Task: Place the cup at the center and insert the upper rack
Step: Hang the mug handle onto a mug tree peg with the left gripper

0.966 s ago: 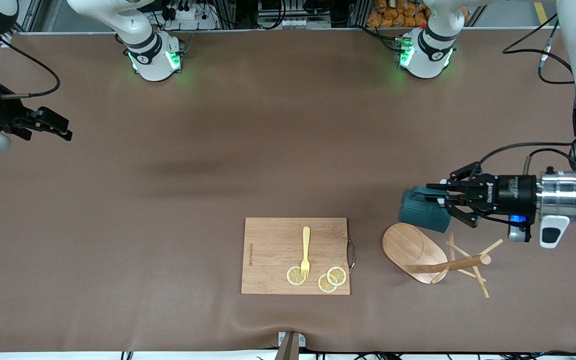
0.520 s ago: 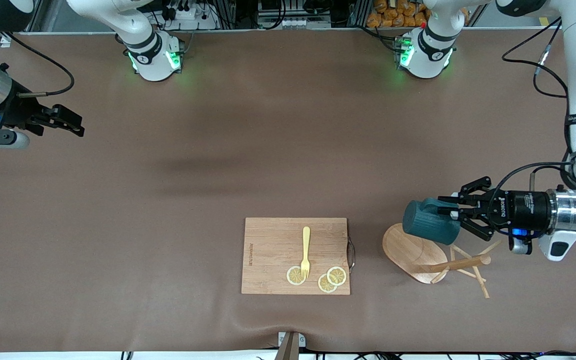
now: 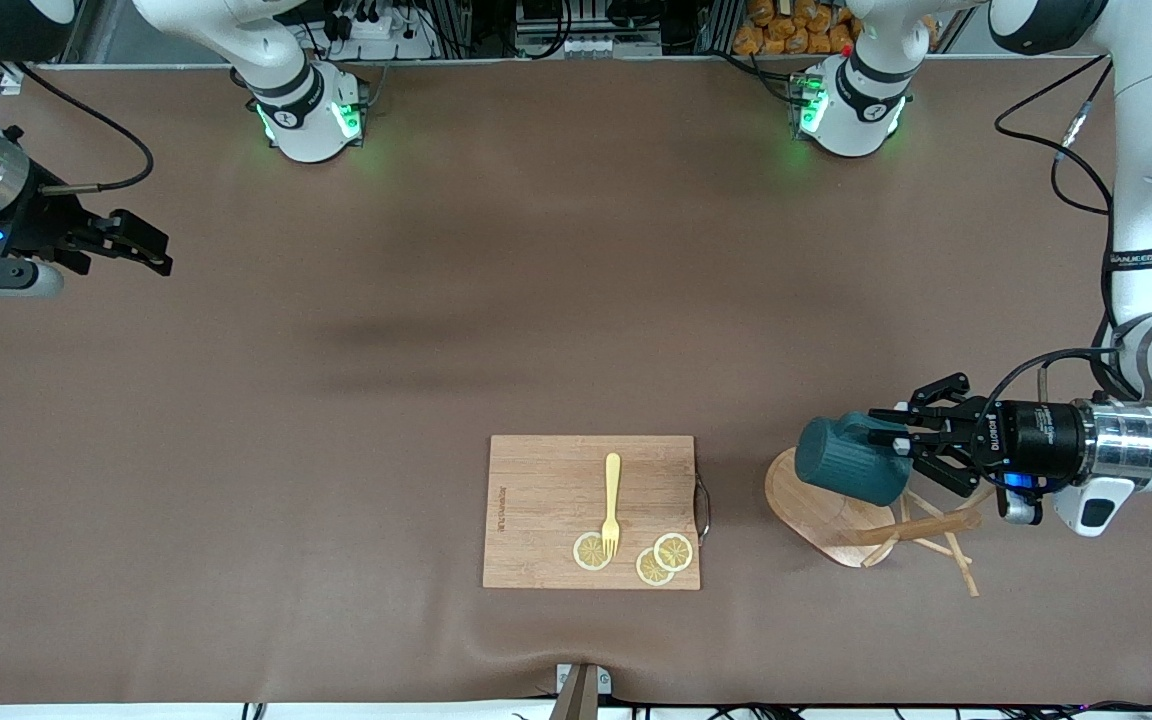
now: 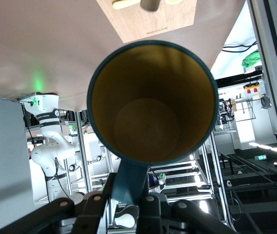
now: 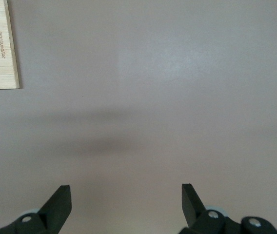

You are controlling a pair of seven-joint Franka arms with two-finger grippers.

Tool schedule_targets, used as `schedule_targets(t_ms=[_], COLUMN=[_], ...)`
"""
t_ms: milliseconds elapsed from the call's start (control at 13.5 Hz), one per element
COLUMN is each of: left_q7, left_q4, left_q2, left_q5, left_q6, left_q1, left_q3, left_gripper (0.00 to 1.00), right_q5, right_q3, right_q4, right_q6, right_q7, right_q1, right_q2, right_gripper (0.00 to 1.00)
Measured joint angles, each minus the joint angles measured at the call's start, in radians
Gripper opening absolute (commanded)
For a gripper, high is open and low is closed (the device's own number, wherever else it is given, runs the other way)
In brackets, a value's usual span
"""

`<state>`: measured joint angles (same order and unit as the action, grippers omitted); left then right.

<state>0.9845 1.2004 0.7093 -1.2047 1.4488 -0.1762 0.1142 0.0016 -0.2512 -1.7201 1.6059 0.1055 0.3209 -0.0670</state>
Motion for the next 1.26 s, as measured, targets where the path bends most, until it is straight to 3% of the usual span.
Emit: schedule_targets(t_ms=[1263], left_q7=[-0.214], left_q4=[0.000], left_q2=[0.094], left_q5=[-0.052], left_q6=[-0.003], left_q1=[-0.084], left_q3=[-0.001], left_gripper=[0.00], right_q5=[0.000], right_q3=[0.003], right_q4=[0.001], right_q6=[0.042], right_q7=[0.000], right_q1=[0.023], right_q2=[-0.007], right_gripper=[1.00])
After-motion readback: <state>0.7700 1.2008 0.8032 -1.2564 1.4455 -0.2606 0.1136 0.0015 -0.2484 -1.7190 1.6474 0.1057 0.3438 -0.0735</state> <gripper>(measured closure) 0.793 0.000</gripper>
